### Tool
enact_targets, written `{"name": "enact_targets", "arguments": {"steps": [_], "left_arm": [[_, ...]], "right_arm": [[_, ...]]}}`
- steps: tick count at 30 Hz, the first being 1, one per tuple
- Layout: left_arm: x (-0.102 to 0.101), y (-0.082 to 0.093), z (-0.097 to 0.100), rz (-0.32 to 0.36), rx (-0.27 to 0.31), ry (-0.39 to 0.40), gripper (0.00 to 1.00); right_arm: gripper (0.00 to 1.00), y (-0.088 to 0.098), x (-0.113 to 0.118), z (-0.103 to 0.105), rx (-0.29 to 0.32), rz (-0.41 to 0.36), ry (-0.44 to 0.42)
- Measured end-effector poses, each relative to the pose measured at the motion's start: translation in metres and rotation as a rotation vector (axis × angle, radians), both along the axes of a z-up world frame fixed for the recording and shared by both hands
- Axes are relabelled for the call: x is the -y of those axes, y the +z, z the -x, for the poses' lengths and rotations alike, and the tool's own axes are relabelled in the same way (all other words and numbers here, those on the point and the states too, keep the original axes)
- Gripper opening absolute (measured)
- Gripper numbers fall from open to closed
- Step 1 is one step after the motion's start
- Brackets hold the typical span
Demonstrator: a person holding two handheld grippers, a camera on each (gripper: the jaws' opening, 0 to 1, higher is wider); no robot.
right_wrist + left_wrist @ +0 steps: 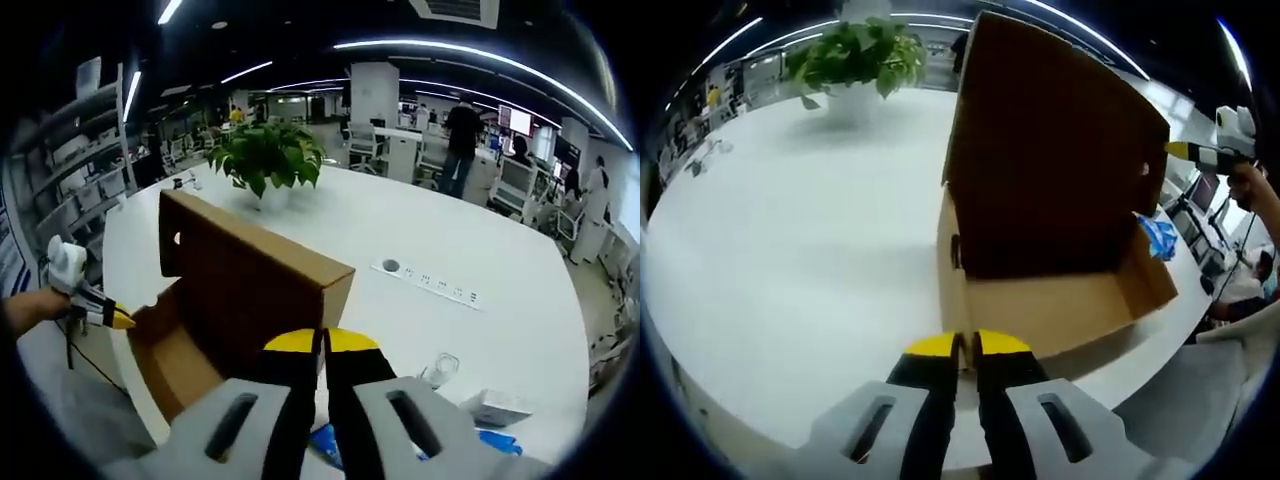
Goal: Operate the shoe box by opening the lid, removing the specified soft item, and placing it in the target area until the item is outside and the box remains undamaged.
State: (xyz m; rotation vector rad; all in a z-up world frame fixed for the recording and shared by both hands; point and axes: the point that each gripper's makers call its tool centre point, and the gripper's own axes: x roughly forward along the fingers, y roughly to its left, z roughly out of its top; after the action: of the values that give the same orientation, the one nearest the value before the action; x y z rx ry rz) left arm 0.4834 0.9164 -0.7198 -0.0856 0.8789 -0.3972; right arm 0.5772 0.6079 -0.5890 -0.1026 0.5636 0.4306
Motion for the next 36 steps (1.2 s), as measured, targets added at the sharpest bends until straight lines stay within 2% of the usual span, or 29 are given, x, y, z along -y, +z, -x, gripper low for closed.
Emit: {"name": "enact_targets", "arguments": {"steps": [17, 24, 30, 36], "left_arm": [[0.001, 0.001, -0.001, -0.015, 0.018, -0.032, 0.04], [0.002, 0.003, -0.002, -0.029, 0.030, -0.050, 0.05], [0.001, 0.021, -0.008, -0.048, 0.096, -0.065, 0.13], [-0.004, 0.046, -0.019, -0.062, 0.157, -0.068, 0.15]], "right_arm": [[0.02, -0.004, -0.007, 0.043, 0.010, -0.071, -0.026], [0.02, -0.008, -0.010, 0.056, 0.019, -0.068, -0.026], [0.03, -0.012, -0.012, 0.066, 0.019, -0.076, -0.025], [0.03, -0.017, -0.014, 0.076, 0.024, -0.068, -0.015]]}}
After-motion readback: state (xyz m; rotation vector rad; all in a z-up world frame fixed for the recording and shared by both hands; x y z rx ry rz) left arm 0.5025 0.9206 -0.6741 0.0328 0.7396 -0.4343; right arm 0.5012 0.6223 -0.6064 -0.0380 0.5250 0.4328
